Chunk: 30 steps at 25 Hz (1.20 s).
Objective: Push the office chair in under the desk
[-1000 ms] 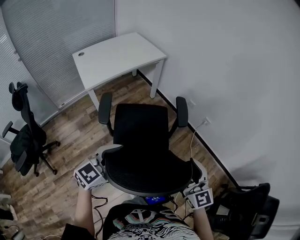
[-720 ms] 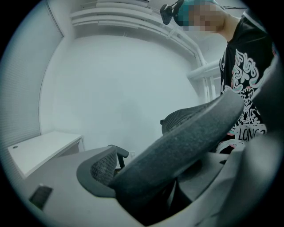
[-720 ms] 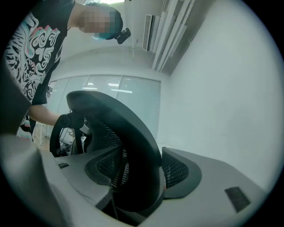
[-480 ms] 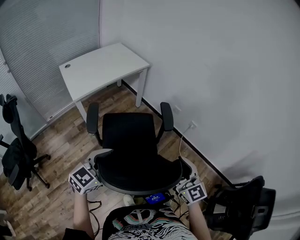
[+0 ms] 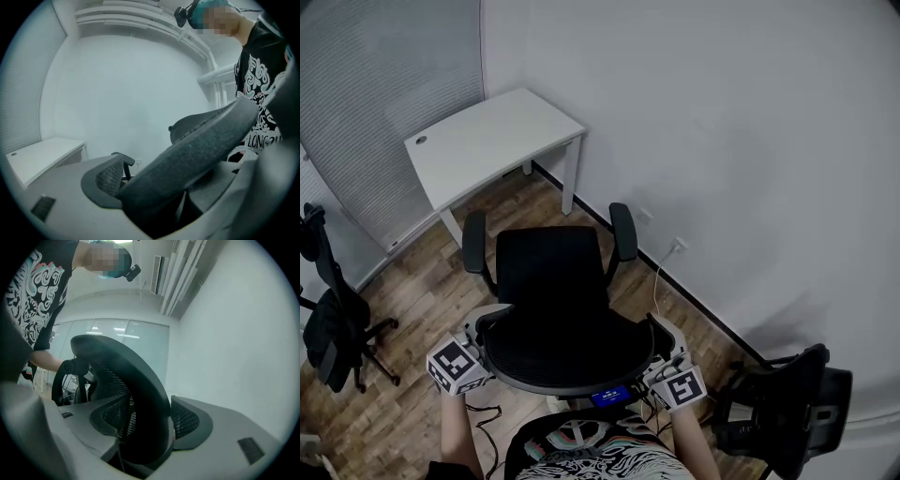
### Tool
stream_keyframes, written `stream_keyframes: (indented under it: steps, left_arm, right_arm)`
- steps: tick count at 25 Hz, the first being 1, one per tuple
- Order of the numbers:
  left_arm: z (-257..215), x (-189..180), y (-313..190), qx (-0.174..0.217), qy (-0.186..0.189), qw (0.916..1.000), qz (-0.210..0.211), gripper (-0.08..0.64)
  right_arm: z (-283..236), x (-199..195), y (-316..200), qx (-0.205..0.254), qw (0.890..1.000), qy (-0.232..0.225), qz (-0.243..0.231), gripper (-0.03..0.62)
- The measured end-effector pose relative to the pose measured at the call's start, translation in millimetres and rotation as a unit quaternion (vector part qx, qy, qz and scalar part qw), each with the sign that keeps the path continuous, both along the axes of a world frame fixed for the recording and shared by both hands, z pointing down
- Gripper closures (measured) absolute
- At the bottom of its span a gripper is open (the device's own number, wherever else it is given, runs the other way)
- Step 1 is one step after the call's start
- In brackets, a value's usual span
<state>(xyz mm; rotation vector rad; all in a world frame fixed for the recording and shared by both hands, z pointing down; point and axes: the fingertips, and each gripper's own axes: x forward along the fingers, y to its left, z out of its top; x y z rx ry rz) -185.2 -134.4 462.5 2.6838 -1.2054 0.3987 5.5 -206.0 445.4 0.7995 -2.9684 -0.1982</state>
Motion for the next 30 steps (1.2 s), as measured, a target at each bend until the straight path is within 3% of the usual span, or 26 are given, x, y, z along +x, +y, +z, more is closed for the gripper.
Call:
stream_keyframes:
  steps: [30]
  left_arm:
    - [0.6,1.7,-5.4,-0.022,0.008,0.9996,0.018,0.190]
  right_arm:
    - [2.2,-1.2,-5.4,-0.003,1.000,0.012,-0.004,0.308]
